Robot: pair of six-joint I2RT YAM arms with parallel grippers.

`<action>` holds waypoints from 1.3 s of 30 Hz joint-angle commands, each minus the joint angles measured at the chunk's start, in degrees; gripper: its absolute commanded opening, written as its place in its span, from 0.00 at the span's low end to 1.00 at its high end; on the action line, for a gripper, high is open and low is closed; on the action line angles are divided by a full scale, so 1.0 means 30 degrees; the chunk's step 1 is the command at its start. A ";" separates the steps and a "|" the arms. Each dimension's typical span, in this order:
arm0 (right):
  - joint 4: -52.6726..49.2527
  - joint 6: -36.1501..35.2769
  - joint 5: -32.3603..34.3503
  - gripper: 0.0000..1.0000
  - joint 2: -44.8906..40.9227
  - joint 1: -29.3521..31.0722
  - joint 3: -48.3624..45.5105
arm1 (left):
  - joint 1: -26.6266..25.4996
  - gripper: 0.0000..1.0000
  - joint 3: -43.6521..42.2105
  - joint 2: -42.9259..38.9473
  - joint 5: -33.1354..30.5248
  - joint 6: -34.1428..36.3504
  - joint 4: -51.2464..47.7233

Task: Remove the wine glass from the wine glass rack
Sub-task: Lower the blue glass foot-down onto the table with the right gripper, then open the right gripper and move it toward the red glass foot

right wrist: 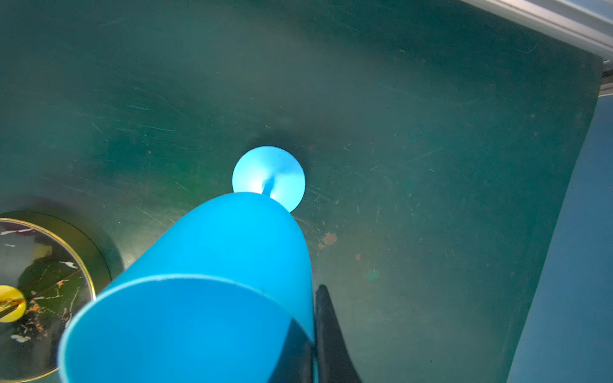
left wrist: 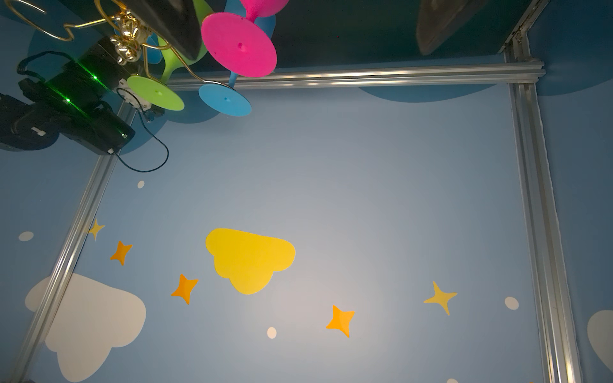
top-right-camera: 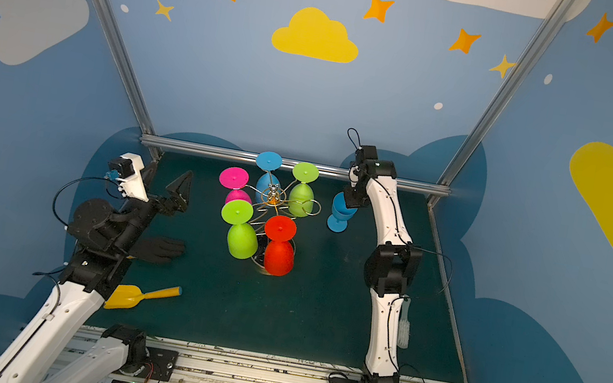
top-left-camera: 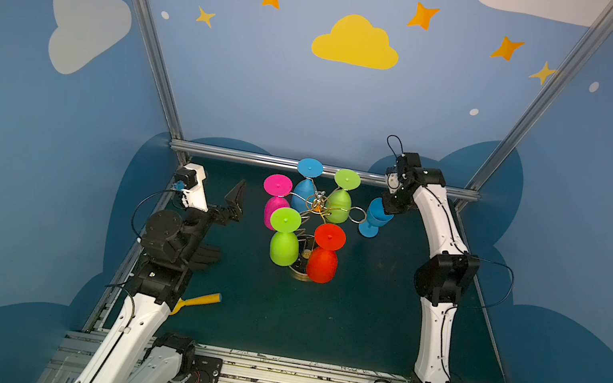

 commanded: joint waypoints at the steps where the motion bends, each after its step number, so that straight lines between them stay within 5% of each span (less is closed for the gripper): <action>1: -0.0302 0.0052 -0.0437 0.01 0.0226 0.0103 0.0604 | 0.0096 1.00 -0.0106 -0.0194 0.0035 0.0095 0.0045; 9: 0.0146 0.0430 -0.1740 0.29 -0.0231 -0.0077 0.0549 | 0.0108 1.00 -0.0128 -0.0225 0.0049 0.0119 0.0043; 21: 0.2539 0.2126 -0.4854 0.38 -0.2465 -0.0884 -0.0458 | 0.0097 1.00 -0.0156 -0.0172 0.0007 0.0060 0.0068; 31: 0.9199 0.5126 -0.8751 0.40 -0.8617 -0.1962 -0.7672 | 0.0143 1.00 -0.0211 -0.0236 -0.0137 0.0027 0.0072; 39: 1.5728 0.7879 -1.2044 0.42 -1.6856 -0.2243 -1.8348 | 0.0168 1.00 -0.0215 -0.0342 -0.0231 -0.0106 0.0067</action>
